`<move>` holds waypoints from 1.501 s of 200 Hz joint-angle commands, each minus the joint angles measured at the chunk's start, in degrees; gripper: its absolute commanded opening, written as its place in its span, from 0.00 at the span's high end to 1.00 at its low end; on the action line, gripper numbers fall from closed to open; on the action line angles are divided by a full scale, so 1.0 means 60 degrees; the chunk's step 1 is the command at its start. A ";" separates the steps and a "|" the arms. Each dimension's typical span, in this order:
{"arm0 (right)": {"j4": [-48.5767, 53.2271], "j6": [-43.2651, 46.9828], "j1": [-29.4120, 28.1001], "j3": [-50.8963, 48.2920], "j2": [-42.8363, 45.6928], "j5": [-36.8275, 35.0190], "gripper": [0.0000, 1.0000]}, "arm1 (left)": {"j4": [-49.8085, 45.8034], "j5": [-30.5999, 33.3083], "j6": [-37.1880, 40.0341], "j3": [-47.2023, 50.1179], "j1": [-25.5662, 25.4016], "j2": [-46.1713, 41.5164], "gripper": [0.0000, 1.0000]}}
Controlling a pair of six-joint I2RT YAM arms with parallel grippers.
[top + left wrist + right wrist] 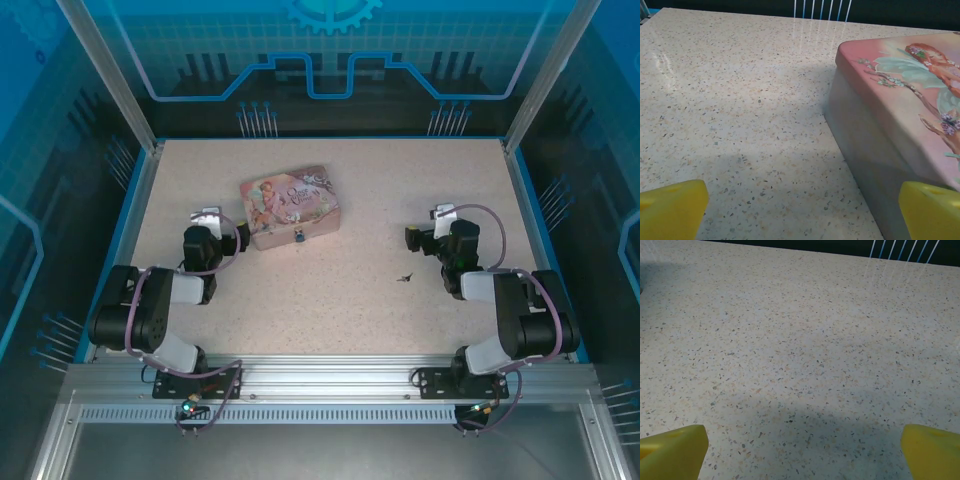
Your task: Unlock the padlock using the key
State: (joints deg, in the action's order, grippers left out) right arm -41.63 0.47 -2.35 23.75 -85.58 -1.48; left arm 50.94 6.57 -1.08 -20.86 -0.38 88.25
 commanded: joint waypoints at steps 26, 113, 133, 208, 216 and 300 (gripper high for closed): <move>-0.0211 0.0028 -0.0099 0.0188 -0.0108 -0.0074 0.00 | 0.0283 -0.0280 0.0180 -0.0199 -0.0006 0.0117 0.01; -0.0194 0.0010 -0.0063 0.0212 -0.0107 -0.0005 0.00 | 0.0280 -0.0276 0.0180 -0.0195 0.0005 0.0116 0.01; -0.0223 0.0010 -0.0053 0.0185 -0.0096 0.0011 0.00 | 0.0454 0.0033 0.0083 -0.0087 0.0005 0.0117 0.01; 0.4533 -0.1248 0.0352 0.1089 0.3163 -0.0410 0.00 | -0.2469 0.0864 -0.0313 0.0184 -0.0020 -0.3795 0.01; 0.5420 -0.1777 0.0374 0.1201 0.3691 -0.0266 0.00 | -0.3710 0.0980 -0.0436 -0.0227 -0.0037 -0.4459 0.01; 1.1542 -0.5746 -0.1839 0.1661 0.5357 0.0048 0.14 | -1.0607 -0.0972 -0.4771 -0.2172 -0.1078 -0.7181 0.01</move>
State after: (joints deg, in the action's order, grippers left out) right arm 14.22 -26.44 -8.19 33.63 -52.34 -0.10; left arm 1.37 6.57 -20.23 -33.32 -2.63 45.36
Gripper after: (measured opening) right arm 0.887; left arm 0.989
